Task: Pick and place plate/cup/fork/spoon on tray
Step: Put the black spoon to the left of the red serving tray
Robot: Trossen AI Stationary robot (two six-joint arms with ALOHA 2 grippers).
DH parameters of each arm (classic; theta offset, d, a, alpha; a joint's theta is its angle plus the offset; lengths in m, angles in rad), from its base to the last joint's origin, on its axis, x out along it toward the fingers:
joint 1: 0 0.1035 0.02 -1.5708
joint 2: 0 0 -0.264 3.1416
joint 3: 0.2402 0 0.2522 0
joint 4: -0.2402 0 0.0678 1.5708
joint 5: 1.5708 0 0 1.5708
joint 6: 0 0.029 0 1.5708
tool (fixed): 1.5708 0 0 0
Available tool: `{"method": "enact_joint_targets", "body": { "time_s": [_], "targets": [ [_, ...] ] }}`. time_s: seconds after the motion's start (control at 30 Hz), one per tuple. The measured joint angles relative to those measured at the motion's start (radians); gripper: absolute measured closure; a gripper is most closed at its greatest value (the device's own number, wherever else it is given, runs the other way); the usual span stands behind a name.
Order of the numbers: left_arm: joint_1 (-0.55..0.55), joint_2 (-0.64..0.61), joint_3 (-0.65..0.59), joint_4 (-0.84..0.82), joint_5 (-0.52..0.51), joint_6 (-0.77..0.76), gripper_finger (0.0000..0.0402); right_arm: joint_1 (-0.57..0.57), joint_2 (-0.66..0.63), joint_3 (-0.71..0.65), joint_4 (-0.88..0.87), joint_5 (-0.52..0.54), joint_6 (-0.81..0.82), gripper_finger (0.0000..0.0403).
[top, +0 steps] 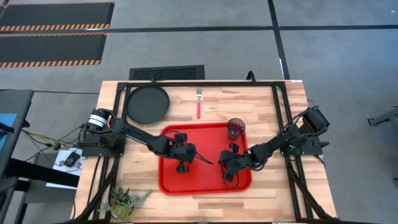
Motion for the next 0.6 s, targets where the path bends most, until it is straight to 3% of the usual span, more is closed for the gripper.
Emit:
{"method": "enact_joint_targets", "body": {
  "time_s": [0.6],
  "targets": [
    [-0.041, 0.013, 0.005, -0.104, -0.002, -0.031, 0.0401, 0.001, 0.002, -0.001, -0.004, -0.006, 0.001, 0.0399]
  ]
}}
